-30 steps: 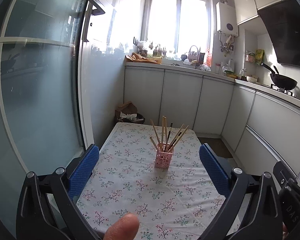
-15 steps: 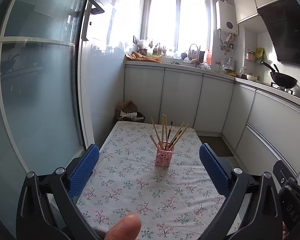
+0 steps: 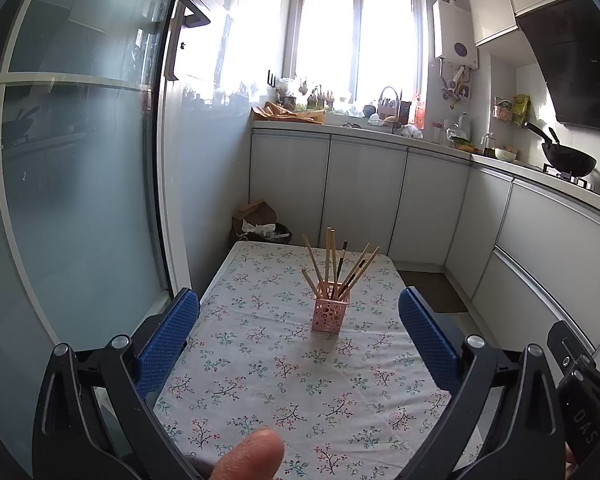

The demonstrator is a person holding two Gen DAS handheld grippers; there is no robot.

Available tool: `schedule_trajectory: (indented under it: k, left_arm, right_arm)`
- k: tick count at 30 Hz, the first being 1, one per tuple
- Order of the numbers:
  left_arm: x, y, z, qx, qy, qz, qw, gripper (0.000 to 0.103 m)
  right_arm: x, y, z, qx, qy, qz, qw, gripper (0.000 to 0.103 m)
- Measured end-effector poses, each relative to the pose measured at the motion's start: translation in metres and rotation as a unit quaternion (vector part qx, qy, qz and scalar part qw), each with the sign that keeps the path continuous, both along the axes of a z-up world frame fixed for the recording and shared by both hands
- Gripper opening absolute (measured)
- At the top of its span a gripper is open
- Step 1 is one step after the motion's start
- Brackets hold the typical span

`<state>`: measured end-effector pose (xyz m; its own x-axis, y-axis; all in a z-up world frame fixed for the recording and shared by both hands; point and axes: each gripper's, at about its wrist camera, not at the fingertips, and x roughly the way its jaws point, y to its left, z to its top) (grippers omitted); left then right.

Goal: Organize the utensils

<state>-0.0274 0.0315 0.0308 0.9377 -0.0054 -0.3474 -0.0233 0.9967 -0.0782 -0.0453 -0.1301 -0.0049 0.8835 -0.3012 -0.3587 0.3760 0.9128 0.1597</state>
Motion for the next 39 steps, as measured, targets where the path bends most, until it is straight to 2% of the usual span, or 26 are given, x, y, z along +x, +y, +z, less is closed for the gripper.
schedule_trajectory:
  k: [39]
  left_arm:
    - [0.0019, -0.0005, -0.0014, 0.003, 0.008, 0.003, 1.0000, 0.096]
  right_arm:
    - [0.0016, 0.0014, -0.0006, -0.003, 0.003, 0.001, 1.000, 0.097]
